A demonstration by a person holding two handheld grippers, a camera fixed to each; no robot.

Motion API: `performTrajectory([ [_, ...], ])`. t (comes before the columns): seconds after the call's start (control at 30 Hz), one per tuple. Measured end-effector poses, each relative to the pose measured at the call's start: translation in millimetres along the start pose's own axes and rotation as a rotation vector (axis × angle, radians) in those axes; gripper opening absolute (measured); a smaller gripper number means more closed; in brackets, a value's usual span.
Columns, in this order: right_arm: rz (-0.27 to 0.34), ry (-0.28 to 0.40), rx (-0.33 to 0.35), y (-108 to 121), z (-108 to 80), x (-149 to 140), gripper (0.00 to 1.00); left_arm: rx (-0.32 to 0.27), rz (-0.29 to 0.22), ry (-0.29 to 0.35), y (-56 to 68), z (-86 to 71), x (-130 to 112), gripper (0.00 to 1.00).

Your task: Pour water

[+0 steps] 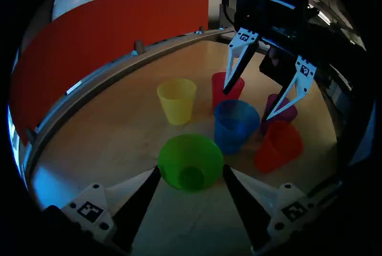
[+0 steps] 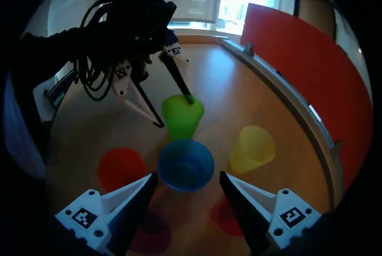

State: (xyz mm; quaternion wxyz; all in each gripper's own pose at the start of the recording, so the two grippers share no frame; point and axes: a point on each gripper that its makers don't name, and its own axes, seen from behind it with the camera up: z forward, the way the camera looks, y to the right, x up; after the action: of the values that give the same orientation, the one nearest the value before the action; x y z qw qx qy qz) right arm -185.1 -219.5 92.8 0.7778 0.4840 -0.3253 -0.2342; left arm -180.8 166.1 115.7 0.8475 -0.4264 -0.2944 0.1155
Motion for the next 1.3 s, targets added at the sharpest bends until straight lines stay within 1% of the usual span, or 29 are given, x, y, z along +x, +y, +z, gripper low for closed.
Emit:
performTrajectory([
  [0.3, -0.021, -0.025, 0.009, -3.9, 6.9, -0.2, 1.0, -0.008, 0.008, -0.019, 2.4, 7.4, -1.7, 0.97],
  [0.53, -0.02, -0.027, 0.009, -3.2, 7.7, 1.6, 1.0, -0.019, -0.011, -0.016, 3.8, 11.6, 0.9, 0.96],
  [0.67, -0.022, -0.031, 0.009, -3.3, 8.3, 1.4, 1.0, -0.014, -0.018, -0.015, 3.2, 13.2, 1.0, 0.88],
  [0.73, -0.024, -0.033, 0.009, -3.4, 8.6, 1.4, 1.0, -0.01, -0.016, -0.015, 2.7, 13.6, 0.9, 0.87],
  [1.0, -0.035, -0.049, 0.009, -4.1, 10.4, 3.7, 1.0, 0.001, -0.004, -0.018, 2.3, 11.9, 0.0, 0.86],
  [1.3, -0.054, -0.073, 0.007, -4.0, 18.3, 5.8, 1.0, 0.012, -0.01, 0.0, 0.9, 2.9, 3.4, 0.86],
])
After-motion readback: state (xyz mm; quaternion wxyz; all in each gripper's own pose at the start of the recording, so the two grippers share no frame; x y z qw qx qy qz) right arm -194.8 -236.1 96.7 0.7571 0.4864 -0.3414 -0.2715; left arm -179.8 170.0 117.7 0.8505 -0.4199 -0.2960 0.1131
